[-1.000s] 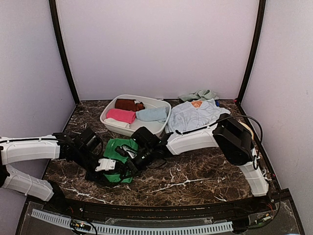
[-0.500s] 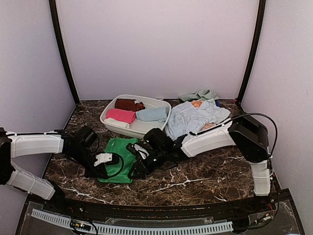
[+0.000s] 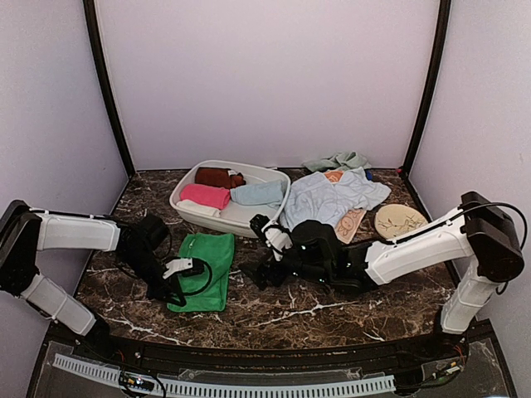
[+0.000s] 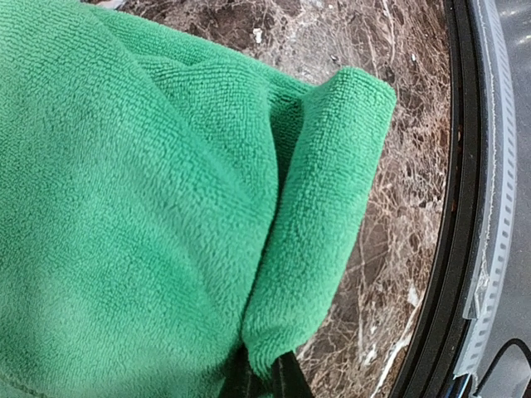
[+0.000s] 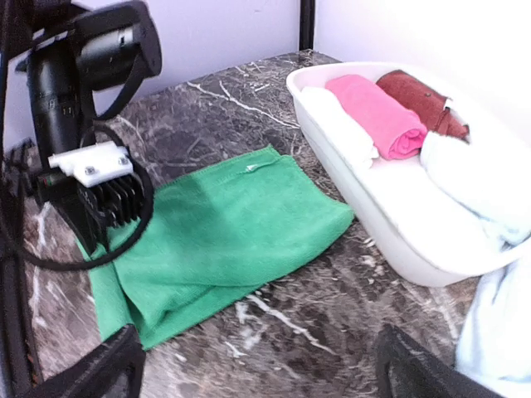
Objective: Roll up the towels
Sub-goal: Roll the towel at the center of the board.
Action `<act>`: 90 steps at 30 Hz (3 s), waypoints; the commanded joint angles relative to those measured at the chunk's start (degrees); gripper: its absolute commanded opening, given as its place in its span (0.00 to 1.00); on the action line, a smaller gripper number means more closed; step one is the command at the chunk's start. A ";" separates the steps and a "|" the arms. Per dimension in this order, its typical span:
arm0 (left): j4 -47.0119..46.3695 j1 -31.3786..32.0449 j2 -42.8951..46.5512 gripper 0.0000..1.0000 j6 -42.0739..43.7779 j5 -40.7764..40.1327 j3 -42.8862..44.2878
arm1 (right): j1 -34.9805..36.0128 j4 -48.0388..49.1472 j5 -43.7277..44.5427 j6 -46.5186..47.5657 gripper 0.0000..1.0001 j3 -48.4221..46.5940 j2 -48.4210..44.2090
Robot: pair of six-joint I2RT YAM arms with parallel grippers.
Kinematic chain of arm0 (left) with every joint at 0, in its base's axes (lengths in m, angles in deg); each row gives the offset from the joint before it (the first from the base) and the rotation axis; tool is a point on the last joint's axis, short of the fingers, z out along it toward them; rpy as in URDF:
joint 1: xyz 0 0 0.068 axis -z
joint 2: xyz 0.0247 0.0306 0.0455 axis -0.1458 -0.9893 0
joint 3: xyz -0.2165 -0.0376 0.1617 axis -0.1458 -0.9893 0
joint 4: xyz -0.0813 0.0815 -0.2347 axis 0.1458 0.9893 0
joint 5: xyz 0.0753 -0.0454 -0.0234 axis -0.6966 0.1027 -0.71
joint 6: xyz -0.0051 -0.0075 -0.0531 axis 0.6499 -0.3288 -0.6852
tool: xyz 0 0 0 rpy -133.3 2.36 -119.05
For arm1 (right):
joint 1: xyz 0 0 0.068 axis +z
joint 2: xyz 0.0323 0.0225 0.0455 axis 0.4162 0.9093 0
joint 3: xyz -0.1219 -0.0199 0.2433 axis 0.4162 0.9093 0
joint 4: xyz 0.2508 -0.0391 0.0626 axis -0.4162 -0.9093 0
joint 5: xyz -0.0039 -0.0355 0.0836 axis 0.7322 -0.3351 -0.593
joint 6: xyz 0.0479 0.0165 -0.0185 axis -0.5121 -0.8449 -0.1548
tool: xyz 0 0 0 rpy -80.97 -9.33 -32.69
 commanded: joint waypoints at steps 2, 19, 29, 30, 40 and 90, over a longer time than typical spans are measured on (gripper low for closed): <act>0.39 -0.56 -2.57 0.04 -1.15 -1.92 0.69 | 4.81 -1.22 0.92 23.19 0.82 -4.00 3.74; 3.95 -2.54 -13.75 0.01 -0.97 0.46 6.84 | 16.10 7.48 7.31 59.29 0.63 -13.43 24.03; 4.93 -2.89 -14.99 0.08 0.23 -0.44 8.52 | 14.64 3.65 5.81 60.41 0.50 -21.12 32.76; 5.04 -2.98 -14.62 0.12 0.53 -0.40 8.63 | 14.16 1.55 5.05 59.75 0.44 -22.07 33.44; 3.15 -8.80 1.84 0.53 6.26 3.79 6.14 | 10.33 -22.21 -2.14 39.25 0.10 -35.90 37.34; -7.49 2.57 1.56 0.31 22.32 -11.30 0.83 | -7.66 -14.02 -49.97 -27.11 0.13 -43.67 41.65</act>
